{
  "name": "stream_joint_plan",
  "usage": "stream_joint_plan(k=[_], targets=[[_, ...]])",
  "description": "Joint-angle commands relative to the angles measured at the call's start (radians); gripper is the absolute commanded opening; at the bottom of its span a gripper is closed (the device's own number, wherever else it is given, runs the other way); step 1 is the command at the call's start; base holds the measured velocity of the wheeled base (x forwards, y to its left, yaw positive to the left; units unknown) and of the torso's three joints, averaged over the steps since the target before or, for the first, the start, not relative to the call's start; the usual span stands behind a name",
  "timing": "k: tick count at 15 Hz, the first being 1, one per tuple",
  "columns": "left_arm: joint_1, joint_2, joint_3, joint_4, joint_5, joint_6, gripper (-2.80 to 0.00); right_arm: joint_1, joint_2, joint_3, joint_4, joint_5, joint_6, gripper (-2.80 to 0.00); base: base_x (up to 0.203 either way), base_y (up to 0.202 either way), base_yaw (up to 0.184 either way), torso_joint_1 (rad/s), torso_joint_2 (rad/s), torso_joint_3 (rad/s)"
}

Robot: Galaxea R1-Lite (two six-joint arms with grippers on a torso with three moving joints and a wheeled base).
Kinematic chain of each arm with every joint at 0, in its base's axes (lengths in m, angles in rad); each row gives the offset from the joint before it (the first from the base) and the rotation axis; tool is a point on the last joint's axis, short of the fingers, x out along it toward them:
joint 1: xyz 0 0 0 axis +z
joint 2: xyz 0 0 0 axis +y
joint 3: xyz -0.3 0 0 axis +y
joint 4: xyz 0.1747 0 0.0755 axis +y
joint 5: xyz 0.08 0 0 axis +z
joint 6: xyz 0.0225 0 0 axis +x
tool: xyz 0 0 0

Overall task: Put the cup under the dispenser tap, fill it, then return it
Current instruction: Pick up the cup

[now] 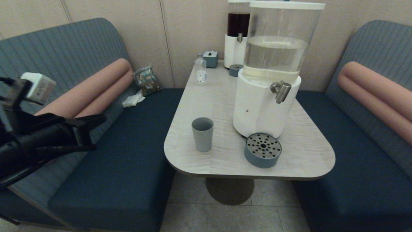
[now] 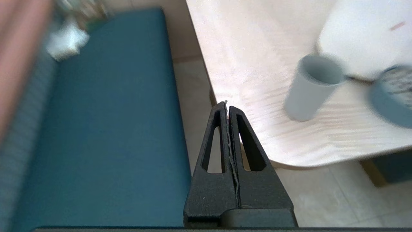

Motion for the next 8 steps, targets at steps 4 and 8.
stream_joint_plan(k=[4,8], targets=[[-0.046,0.459,-0.007,-0.299,-0.012,0.005,-2.8,0.0,0.0,0.0,0.0,0.0,0.0,-2.8,0.0,0.0,0.0,0.0,0.0,0.0],[-0.129,0.604,-0.029,-0.401,-0.014,0.035,-2.8,0.0,0.001,0.0,0.0,0.0,0.001,-2.8,0.0,0.0,0.0,0.0,0.0,0.0]])
